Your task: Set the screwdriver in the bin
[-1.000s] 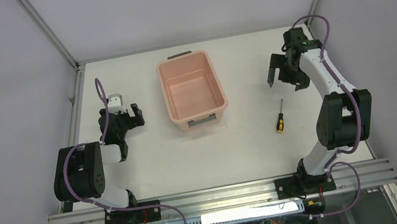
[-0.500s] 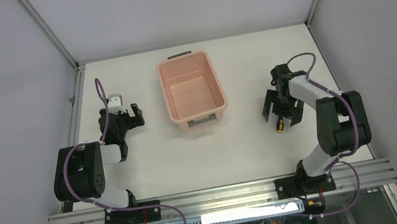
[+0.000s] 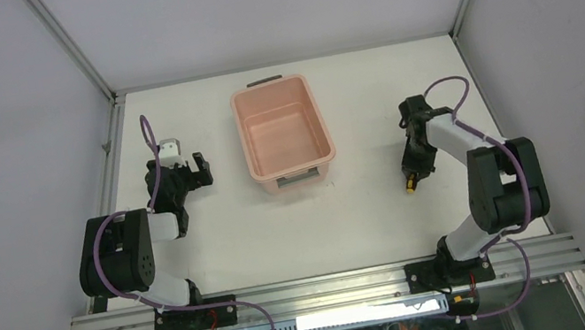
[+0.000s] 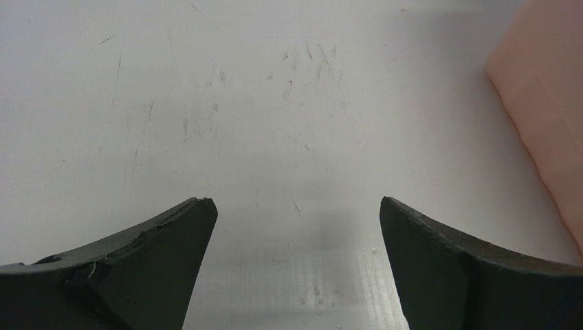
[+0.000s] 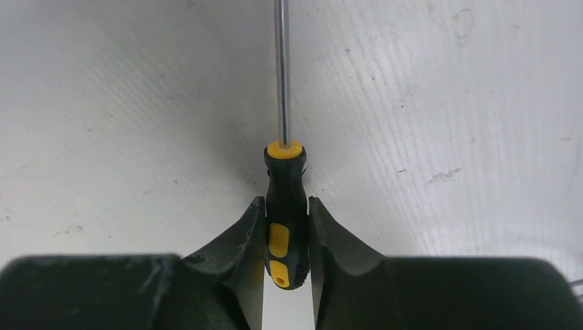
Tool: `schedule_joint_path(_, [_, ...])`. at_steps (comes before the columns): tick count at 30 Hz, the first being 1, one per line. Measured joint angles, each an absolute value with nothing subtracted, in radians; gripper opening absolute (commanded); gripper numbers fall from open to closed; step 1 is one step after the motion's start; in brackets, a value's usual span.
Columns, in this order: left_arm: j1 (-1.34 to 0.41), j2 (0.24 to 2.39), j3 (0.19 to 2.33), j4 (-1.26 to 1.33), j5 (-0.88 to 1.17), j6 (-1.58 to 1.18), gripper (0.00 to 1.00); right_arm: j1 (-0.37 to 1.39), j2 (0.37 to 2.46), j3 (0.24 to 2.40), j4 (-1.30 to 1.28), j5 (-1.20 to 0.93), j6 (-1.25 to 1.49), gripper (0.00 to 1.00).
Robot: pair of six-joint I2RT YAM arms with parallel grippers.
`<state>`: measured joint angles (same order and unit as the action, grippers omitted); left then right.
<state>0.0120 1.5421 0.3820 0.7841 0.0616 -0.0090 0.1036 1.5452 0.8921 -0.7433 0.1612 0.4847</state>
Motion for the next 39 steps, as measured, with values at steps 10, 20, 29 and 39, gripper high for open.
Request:
schedule_joint_path(10, [0.012, 1.542, 0.382, 0.784, 0.062, -0.009, 1.00, 0.104, 1.493, 1.243, -0.964, 0.207, 0.392, 0.16])
schedule_joint_path(20, [0.012, 1.542, 0.382, 0.784, 0.062, -0.009, 1.00, 0.300, 1.574, 1.802, -1.279, 0.263, 0.374, 0.16])
schedule_joint_path(29, [0.012, 1.542, 0.382, 0.784, 0.062, -0.009, 1.00, 0.631, 1.912, 2.331, -1.435, 0.287, 0.376, 0.17])
schedule_joint_path(39, [0.012, 1.542, 0.382, 0.784, 0.062, -0.009, 1.00, 0.718, 2.156, 2.413, -1.378, 0.203, 0.384, 0.27])
